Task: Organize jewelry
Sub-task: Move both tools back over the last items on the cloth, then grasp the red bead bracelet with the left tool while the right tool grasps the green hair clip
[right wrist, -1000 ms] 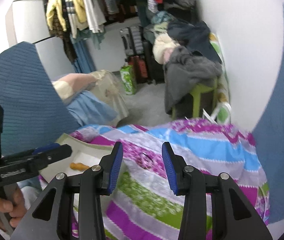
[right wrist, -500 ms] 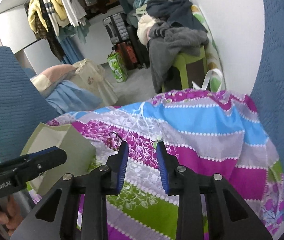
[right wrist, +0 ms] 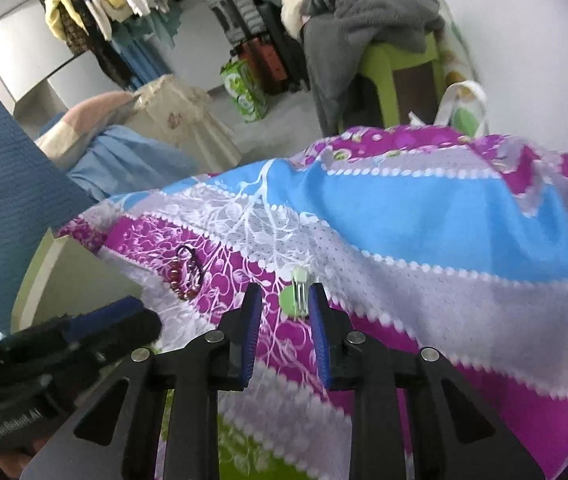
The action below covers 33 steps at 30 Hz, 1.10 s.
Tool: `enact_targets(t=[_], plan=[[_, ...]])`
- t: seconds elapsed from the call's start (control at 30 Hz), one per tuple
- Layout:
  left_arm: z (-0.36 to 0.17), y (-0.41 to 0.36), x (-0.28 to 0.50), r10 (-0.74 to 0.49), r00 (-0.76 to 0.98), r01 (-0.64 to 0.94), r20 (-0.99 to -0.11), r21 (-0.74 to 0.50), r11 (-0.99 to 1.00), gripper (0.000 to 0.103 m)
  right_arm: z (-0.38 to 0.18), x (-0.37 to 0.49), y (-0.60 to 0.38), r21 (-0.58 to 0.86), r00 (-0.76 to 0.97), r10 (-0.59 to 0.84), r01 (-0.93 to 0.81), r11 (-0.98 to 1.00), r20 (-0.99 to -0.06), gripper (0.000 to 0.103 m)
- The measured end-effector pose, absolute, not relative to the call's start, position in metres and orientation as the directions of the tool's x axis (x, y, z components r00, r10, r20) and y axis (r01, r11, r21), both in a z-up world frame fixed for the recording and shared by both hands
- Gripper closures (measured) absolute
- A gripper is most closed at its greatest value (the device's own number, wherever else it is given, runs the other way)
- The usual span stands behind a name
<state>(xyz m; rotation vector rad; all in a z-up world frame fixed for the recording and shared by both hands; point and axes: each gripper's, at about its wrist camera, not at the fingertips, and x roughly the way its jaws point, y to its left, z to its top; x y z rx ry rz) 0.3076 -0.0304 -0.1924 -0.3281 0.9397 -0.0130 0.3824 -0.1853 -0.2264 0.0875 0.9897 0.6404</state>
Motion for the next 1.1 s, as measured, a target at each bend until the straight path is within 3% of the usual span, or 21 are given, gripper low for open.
enact_targets(t=[0.23,0.67,0.73,1.1], plan=[[-0.207,-0.027,0.315,-0.107,0.562,-0.151,-0.82,-0.229,0.962,0.072,-0.254,0.393,-0.169,0.289,0.321,0.476,-0.486,0.825,-0.819,0.081],[-0.224,-0.028,0.333,0.02,0.541,-0.152,-0.841,-0.074,0.986,0.072,-0.25,0.395,-0.167,0.237,0.34,0.439,-0.498,0.834,-0.832,0.082],[-0.224,-0.026,0.336,0.052,0.539,-0.153,-0.841,-0.037,0.988,0.078,-0.248,0.395,-0.17,0.224,0.354,0.43,-0.494,0.84,-0.831,0.082],[-0.235,-0.025,0.35,0.008,0.484,-0.072,-0.875,-0.031,0.997,0.082,-0.249,0.392,-0.18,0.223,0.36,0.415,-0.467,0.856,-0.836,0.082]])
